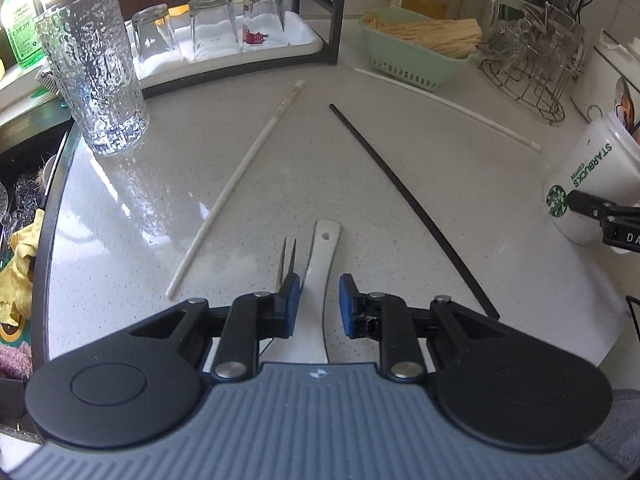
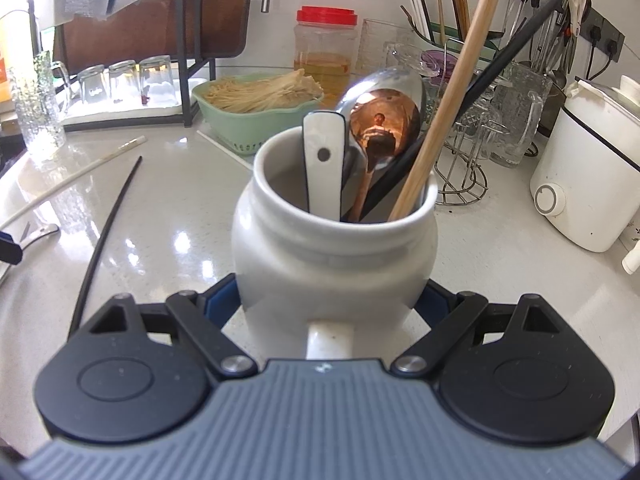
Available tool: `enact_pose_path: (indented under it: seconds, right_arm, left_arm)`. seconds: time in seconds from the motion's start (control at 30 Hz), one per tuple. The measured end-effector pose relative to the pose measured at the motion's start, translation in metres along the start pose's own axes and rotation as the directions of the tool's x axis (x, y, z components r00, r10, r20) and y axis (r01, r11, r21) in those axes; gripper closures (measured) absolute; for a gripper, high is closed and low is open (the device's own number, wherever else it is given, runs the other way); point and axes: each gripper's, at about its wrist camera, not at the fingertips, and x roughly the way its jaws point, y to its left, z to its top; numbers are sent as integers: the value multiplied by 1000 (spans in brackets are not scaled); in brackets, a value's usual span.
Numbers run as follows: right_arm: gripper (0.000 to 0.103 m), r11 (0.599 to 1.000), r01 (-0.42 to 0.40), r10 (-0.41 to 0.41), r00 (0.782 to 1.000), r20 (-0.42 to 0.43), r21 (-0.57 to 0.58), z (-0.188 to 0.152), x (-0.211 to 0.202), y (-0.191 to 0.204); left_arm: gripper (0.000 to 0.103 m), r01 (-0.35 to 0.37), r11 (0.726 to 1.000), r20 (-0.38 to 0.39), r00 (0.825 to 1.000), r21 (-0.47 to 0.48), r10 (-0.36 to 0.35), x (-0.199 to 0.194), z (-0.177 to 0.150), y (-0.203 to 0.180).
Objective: Organize utensils
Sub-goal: 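Move the left tool to the white ceramic spoon and close on it, then lift the white ceramic spoon with the left tool and carry it over the mug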
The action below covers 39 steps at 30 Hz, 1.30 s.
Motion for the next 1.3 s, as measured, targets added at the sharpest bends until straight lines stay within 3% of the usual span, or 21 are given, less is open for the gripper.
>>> enact_pose_path:
  seconds: [0.47,0.57,0.7,1.3]
  right_arm:
    - [10,1000,10,-10,1000,1,-5,0,1,1]
    - [10,1000,9,-9,1000,1,-6,0,1,0]
    - [10,1000,4,-4,1000,-11,-11,2,2,0]
    - [10,997,-54,52,998,-30,-56,6,5,-3]
  left_arm:
    - [78,-14,999,-20,1000,38,15,22,14,-5]
    - [86,-22,998,-14,1000,62,23,25,18,-9]
    - [87,-6,1000,-17,1000,30,6,25,26,-9]
    - [88,27,999,119,993,-33,-23,-20,63,-62]
